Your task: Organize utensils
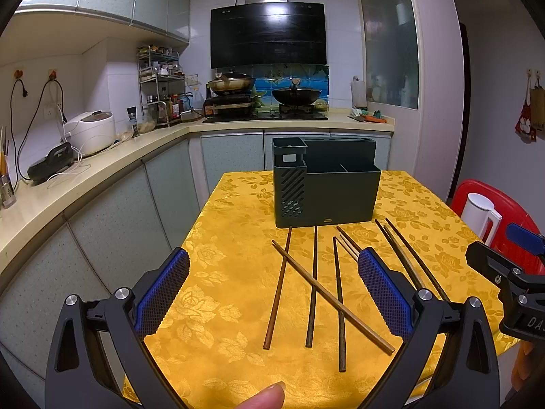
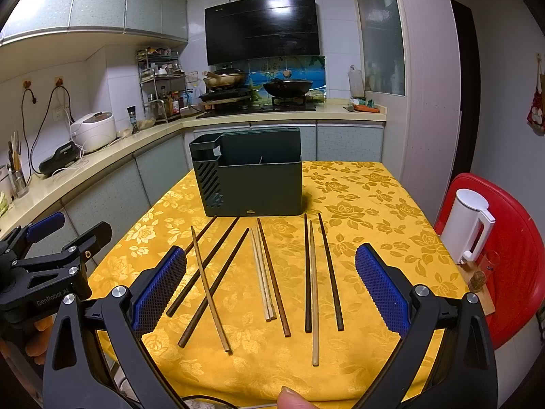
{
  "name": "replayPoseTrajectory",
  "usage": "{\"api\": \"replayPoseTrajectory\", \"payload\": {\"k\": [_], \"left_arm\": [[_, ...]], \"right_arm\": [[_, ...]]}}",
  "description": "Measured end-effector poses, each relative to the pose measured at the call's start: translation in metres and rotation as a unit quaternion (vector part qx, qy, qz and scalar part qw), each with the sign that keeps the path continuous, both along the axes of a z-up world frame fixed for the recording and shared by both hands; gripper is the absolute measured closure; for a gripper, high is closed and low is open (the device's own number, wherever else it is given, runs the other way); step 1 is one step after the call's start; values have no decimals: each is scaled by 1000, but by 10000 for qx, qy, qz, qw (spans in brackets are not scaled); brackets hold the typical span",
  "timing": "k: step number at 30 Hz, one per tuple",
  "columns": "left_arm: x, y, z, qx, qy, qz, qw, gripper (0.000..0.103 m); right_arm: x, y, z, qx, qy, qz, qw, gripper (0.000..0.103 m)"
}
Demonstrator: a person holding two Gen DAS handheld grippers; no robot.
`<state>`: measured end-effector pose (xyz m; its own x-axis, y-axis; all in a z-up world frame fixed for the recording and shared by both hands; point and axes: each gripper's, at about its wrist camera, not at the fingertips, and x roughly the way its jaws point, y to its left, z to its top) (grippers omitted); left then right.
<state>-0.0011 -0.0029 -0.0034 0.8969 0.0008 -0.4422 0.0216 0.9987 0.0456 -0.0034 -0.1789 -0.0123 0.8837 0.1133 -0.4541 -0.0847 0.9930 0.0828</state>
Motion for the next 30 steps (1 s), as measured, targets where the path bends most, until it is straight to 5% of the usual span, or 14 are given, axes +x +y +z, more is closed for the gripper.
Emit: {"api": "replayPoseTrajectory", "payload": {"k": [30], "left_arm": [[0, 1, 0, -29, 11, -3, 10000, 7]], "right_arm": [[-1, -1, 2, -6, -28, -4, 10000, 6]]}}
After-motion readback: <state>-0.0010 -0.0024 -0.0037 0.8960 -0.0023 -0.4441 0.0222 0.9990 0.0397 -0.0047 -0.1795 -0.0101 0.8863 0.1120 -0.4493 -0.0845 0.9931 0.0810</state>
